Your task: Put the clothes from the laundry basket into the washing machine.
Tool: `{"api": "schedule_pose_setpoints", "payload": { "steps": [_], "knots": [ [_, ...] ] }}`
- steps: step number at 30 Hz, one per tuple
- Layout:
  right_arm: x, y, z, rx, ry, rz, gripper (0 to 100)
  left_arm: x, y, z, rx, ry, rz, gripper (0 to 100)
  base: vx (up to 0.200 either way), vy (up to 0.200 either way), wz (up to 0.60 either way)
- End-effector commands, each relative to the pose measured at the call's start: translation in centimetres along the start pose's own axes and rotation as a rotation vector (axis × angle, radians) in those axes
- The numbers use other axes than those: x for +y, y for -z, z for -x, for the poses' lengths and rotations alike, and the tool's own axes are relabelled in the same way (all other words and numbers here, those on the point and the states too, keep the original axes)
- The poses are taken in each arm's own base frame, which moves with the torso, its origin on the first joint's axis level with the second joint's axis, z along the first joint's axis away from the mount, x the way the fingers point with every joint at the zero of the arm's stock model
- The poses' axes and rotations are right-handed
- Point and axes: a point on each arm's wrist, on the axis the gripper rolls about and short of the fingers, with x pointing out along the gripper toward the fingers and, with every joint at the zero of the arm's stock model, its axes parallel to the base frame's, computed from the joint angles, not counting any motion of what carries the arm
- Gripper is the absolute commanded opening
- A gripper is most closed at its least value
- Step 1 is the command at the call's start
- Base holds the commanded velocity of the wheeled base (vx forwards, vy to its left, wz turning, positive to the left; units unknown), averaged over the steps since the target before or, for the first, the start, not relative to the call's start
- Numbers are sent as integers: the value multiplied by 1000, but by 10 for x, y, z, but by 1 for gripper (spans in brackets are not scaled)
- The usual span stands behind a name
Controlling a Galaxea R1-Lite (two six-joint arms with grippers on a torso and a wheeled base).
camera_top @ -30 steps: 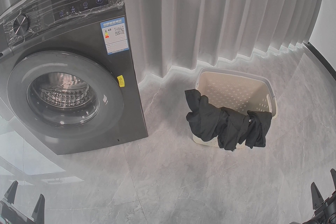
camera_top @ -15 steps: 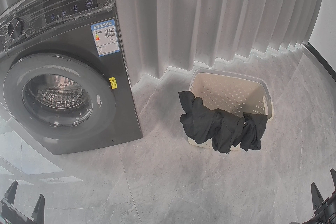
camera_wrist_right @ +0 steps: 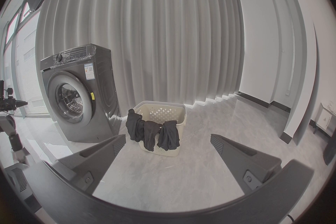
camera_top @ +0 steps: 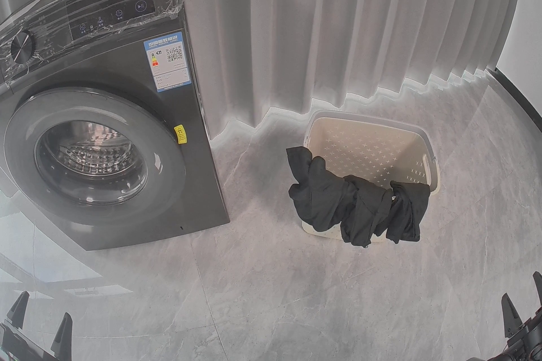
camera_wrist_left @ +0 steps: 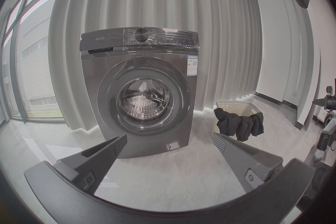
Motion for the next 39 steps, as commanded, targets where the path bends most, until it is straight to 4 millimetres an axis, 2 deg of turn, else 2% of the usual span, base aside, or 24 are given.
{"api": "schedule_pose_setpoints", "payload": {
  "steps": [1, 13, 19, 27, 36, 39],
  "knots": [
    [0, 5, -1, 7, 0, 0, 100, 0, 5, 0, 3, 0, -1, 100, 0, 0, 0],
    [0, 5, -1, 7, 0, 0, 100, 0, 5, 0, 3, -1, 2, 100, 0, 0, 0],
    [0, 5, -1, 7, 0, 0, 100, 0, 5, 0, 3, 0, 0, 100, 0, -200, 0],
    [0, 5, -1, 7, 0, 2, 100, 0, 5, 0, 3, 0, 2, 100, 0, 0, 0],
    [0, 5, -1, 7, 1, 2, 100, 0, 5, 0, 3, 2, 0, 100, 0, 0, -600],
    [0, 5, -1, 7, 0, 2, 100, 0, 5, 0, 3, 0, 0, 100, 0, 0, 0]
  ]
}}
